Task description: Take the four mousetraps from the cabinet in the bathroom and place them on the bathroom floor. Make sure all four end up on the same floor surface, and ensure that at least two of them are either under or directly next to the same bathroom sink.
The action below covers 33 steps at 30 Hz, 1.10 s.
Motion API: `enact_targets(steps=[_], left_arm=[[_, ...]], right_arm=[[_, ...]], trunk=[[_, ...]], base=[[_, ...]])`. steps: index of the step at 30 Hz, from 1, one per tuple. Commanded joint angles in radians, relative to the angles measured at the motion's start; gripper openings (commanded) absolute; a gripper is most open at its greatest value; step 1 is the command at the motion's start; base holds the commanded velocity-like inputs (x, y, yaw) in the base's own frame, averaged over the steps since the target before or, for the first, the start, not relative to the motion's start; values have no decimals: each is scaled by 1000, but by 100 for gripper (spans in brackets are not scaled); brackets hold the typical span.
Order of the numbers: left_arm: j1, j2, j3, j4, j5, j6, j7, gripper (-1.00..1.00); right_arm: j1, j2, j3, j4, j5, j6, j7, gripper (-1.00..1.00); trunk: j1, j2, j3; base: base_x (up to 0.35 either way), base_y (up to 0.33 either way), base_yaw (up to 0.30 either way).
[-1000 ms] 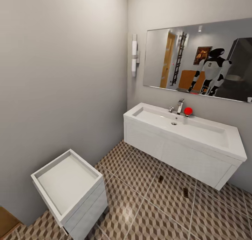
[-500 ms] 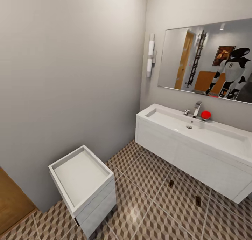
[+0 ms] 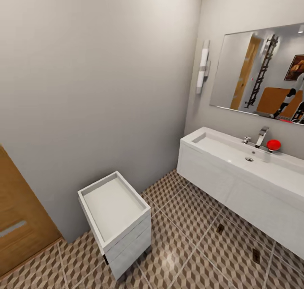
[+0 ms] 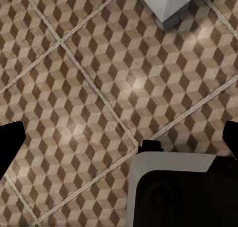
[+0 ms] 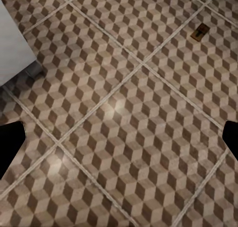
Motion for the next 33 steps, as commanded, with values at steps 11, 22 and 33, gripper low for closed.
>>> enact_targets(steps=[11, 22, 33], left_arm=[[-1, -2, -9, 2, 9, -3, 2, 100], [-1, -2, -9, 15, 8, -3, 2, 100], [-1, -2, -9, 15, 9, -3, 2, 100]], right_arm=[[-1, -1, 9, 0, -3, -2, -8, 100], [-1, 0, 9, 0, -3, 0, -8, 100], [-1, 1, 10, 0, -3, 1, -8, 100]], trunk=[[0, -2, -2], [0, -2, -2], [0, -2, -2]], base=[[0, 0, 258], [0, 0, 258], [0, 0, 258]])
